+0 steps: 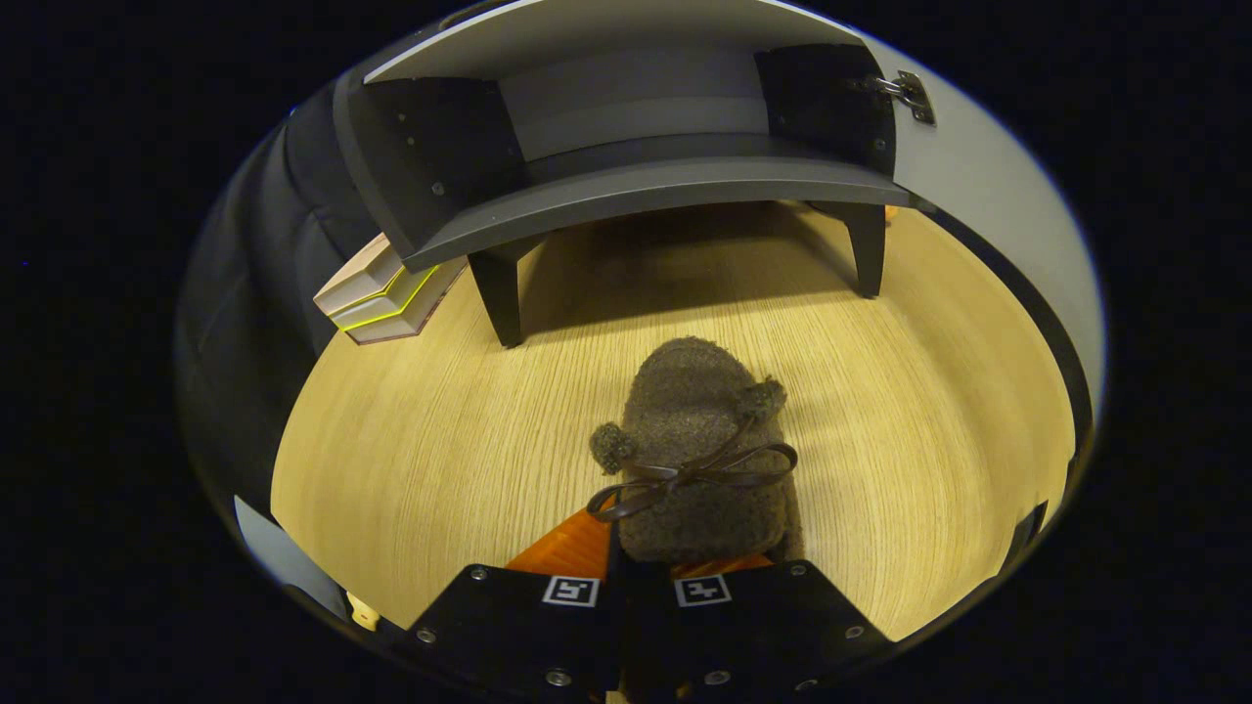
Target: Open the shoe cabinet door, grab the shoes and put them into the shoe cabinet, then close the shoe cabinet door.
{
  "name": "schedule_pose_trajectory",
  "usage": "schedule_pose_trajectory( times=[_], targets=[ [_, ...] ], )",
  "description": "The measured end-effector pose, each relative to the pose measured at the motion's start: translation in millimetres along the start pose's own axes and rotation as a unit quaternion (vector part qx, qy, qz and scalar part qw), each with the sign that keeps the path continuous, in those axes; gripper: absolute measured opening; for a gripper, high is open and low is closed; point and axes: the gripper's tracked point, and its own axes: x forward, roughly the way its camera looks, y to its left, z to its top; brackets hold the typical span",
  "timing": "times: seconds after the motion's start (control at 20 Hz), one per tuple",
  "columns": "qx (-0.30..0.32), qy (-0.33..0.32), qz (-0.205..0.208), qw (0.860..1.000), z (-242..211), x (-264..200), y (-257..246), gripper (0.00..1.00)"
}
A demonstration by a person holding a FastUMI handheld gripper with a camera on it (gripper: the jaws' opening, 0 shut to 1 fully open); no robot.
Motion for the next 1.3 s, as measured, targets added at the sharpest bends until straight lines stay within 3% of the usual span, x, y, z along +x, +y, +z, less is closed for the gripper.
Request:
schedule_pose_trajectory(
  times=[0.1, 0.45, 0.7, 1.0, 1.3],
  targets=[
    [0.000, 0.000, -0.001, 1.000, 1.1, -9.5, -1.7, 0.09],
    [-0.010, -0.035, -0.007, 0.999, 14.3, -80.4, -4.7, 0.09],
    [-0.021, -0.093, -0.008, 0.995, 51.8, -153.7, 8.7, 0.09],
    [-0.047, -0.194, -0.007, 0.980, 157.7, -226.7, 24.7, 0.09],
    [-0.070, -0.259, -0.015, 0.963, 280.6, -255.5, 21.4, 0.08]
  ],
)
